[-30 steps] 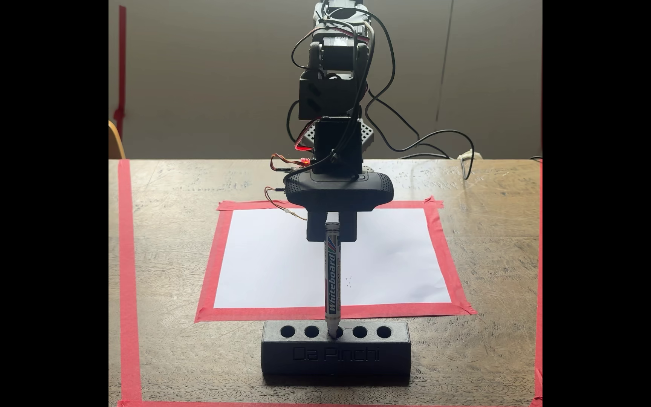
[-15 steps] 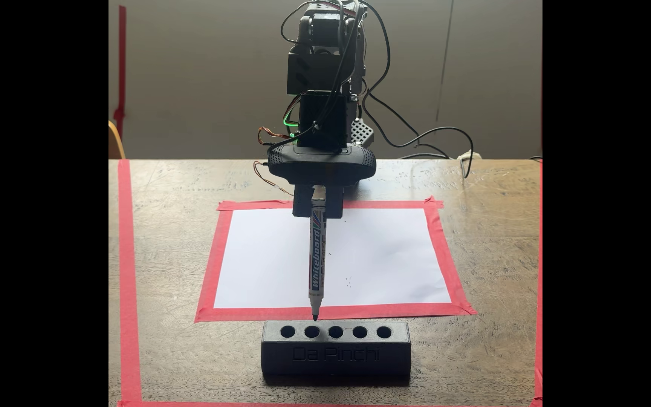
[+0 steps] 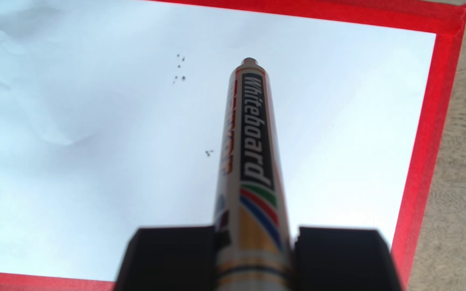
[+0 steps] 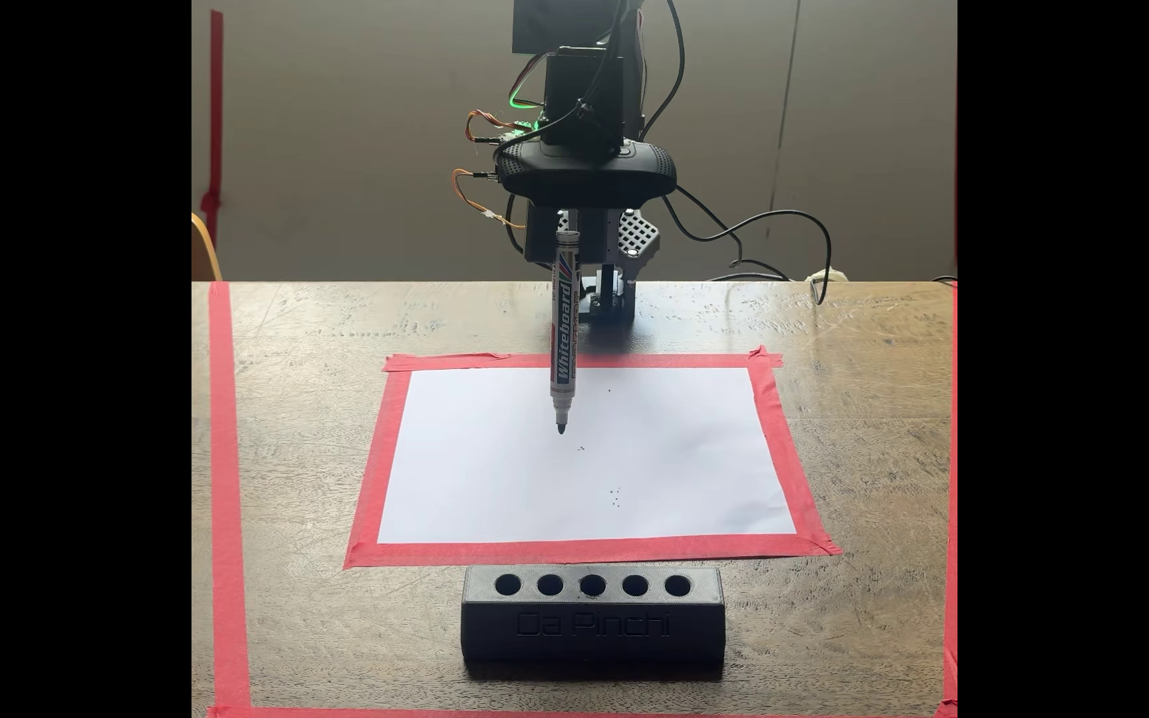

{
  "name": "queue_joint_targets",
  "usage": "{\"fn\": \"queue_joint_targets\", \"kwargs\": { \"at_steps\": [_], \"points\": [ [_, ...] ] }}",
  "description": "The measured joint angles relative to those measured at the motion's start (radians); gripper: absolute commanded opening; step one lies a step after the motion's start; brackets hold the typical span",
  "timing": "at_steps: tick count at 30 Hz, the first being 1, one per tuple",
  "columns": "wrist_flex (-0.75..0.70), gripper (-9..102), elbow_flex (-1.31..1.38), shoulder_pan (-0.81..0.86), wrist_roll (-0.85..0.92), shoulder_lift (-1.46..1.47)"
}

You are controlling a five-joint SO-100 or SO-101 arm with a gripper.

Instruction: Pick up a pen

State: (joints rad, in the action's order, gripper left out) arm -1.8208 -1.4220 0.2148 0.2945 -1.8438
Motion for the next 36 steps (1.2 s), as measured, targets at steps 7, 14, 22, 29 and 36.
{"fn": "queue_joint_targets", "kwargs": {
  "at_steps": [7,14,22,29,36],
  "points": [
    [-0.003,-1,-0.272,-0.031,0.0,-0.061],
    [-0.002,-1,-0.33,-0.021,0.0,-0.115],
    [-0.002,-1,-0.33,-0.025,0.0,-0.115],
    [-0.002,-1,-0.33,-0.025,0.0,-0.115],
    [-0.002,-1,-0.33,-0.025,0.0,-0.115]
  ]
}}
